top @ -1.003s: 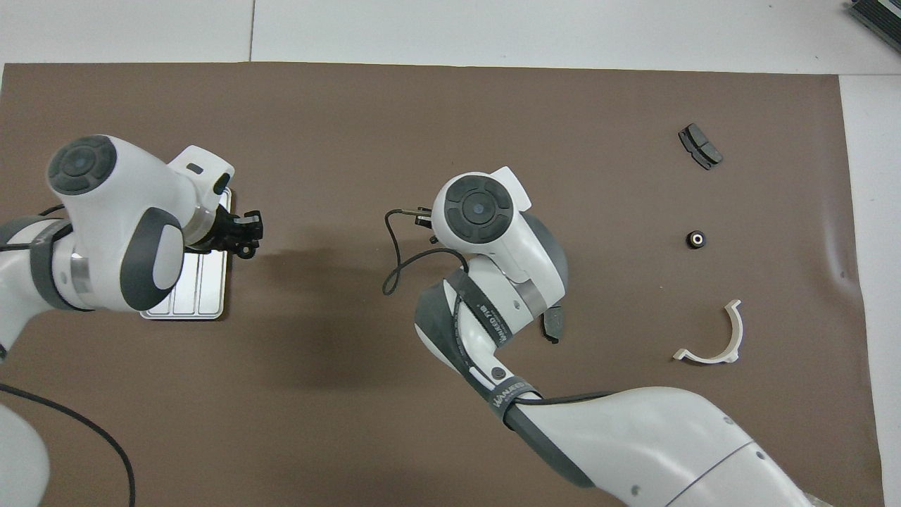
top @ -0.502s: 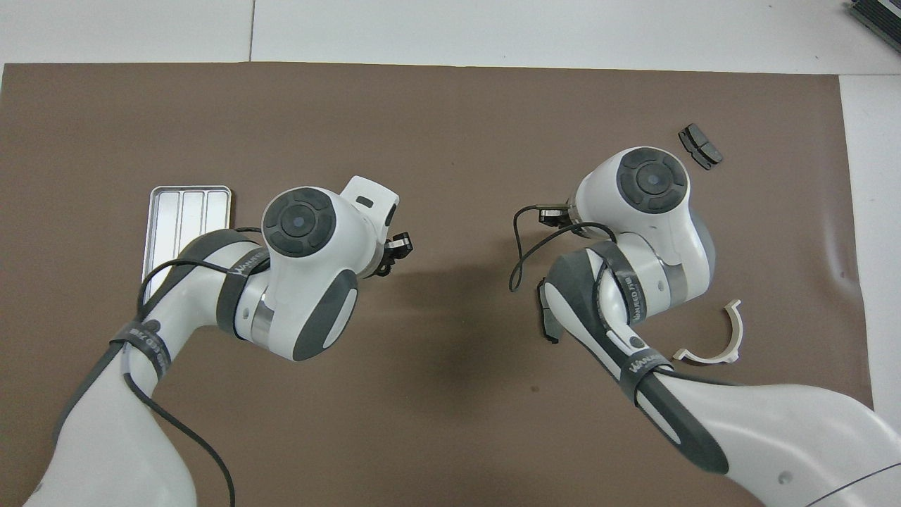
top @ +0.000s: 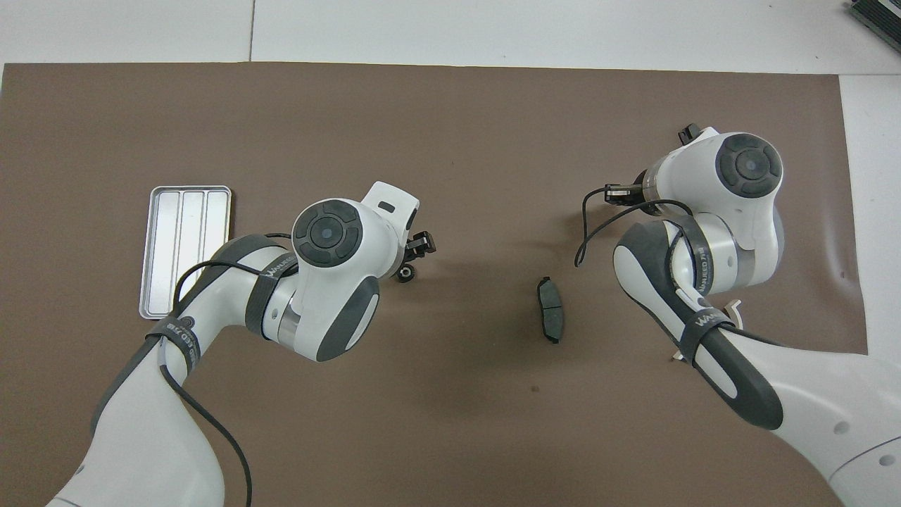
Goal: Place bearing gear from tray to pile
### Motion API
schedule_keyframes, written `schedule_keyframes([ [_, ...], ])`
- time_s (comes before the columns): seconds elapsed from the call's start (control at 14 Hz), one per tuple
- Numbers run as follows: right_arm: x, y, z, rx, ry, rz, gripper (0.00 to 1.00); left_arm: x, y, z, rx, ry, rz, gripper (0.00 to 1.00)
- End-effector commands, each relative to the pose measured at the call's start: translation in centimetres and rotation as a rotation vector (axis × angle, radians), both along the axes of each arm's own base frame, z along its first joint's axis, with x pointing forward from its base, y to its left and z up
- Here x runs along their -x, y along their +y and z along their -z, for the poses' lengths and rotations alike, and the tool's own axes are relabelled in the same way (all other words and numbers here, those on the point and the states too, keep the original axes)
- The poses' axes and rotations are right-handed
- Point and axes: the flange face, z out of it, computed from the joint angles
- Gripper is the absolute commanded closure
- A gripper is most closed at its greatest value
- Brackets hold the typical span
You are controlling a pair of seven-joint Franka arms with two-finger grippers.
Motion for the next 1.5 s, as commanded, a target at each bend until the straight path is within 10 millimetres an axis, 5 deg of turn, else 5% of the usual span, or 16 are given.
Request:
schedule_keyframes([
  [0.0, -2.0, -0.8, 1.0, -0.025, -0.024, -0.003, 0.99, -3.1, 5.0, -5.5, 0.016, -0.030, -0.061, 0.00],
  [0.14, -2.9, -0.6, 0.3, -0.047, -0.041, 0.012, 0.74, -5.0, 11.2, -11.1, 0.001, -0.027, -0.040, 0.00],
  [0.29, -3.3, -0.1, -0.8, -0.052, -0.062, 0.006, 0.17, -6.4, 17.7, -15.3, -0.019, 0.000, -0.001, 0.00],
  [0.43, -3.0, 0.8, -1.5, -0.054, -0.057, -0.001, 0.11, -7.2, 24.5, -17.7, -0.037, 0.048, 0.054, 0.00],
  [0.64, -2.2, 4.1, -2.3, -0.066, -0.041, 0.000, 0.00, -4.6, 33.8, -21.9, -0.041, 0.076, 0.168, 0.00],
  [1.0, 0.9, 15.7, -2.5, -0.123, -0.029, 0.103, 0.00, -1.0, 35.2, -25.2, -0.178, 0.145, 0.214, 0.00],
  [1.43, 5.3, 30.5, -2.0, -0.142, 0.013, 0.189, 0.00, -1.8, 34.8, -25.4, -0.193, 0.077, 0.192, 0.00],
])
